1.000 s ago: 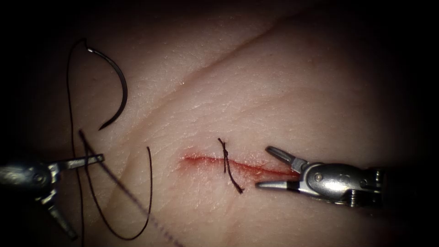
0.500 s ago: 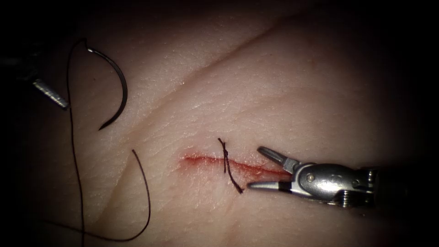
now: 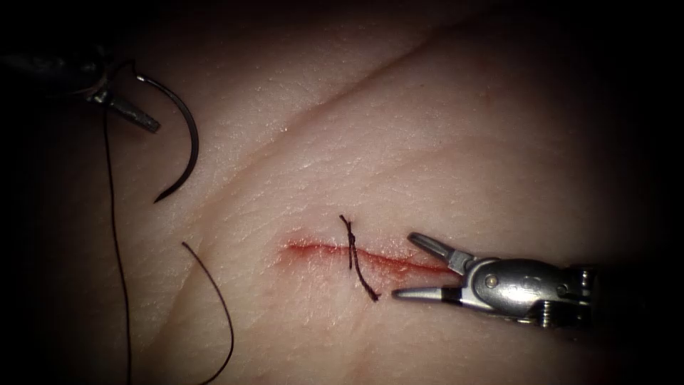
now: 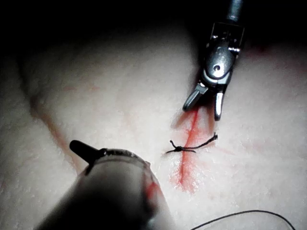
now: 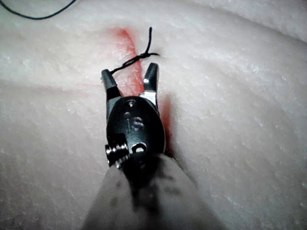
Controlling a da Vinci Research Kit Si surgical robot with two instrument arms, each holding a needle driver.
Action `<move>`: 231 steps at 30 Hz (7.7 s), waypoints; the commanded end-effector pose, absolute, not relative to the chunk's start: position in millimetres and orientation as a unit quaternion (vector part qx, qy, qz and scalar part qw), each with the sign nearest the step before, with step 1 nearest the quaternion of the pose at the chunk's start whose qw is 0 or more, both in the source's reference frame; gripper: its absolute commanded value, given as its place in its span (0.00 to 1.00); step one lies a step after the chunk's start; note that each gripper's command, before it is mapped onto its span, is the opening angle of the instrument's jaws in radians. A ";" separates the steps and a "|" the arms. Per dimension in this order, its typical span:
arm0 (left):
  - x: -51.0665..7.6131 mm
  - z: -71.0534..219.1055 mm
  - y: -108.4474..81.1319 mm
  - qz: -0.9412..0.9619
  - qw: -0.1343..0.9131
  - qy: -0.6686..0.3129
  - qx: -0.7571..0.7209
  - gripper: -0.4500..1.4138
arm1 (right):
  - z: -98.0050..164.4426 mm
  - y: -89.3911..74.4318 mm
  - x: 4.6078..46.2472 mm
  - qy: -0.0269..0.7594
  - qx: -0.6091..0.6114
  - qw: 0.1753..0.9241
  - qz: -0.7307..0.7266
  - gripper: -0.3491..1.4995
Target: Wound Closure
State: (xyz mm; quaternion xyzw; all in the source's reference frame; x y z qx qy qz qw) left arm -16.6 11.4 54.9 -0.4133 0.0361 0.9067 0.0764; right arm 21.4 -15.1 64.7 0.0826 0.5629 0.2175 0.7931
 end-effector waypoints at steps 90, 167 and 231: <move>-36.7 65.5 -8.9 0.886 -0.097 0.269 -0.366 0.00 | 64.6 -12.3 21.8 0.626 0.010 0.778 0.056 0.64; -37.0 62.7 -5.7 0.882 -0.130 0.122 -0.436 0.00 | 68.6 -15.2 32.8 0.694 -0.016 0.694 -0.193 0.81; -7.9 63.0 -9.5 0.887 0.062 0.226 -0.398 0.00 | 66.7 -13.0 20.5 0.672 0.003 0.738 -0.064 0.59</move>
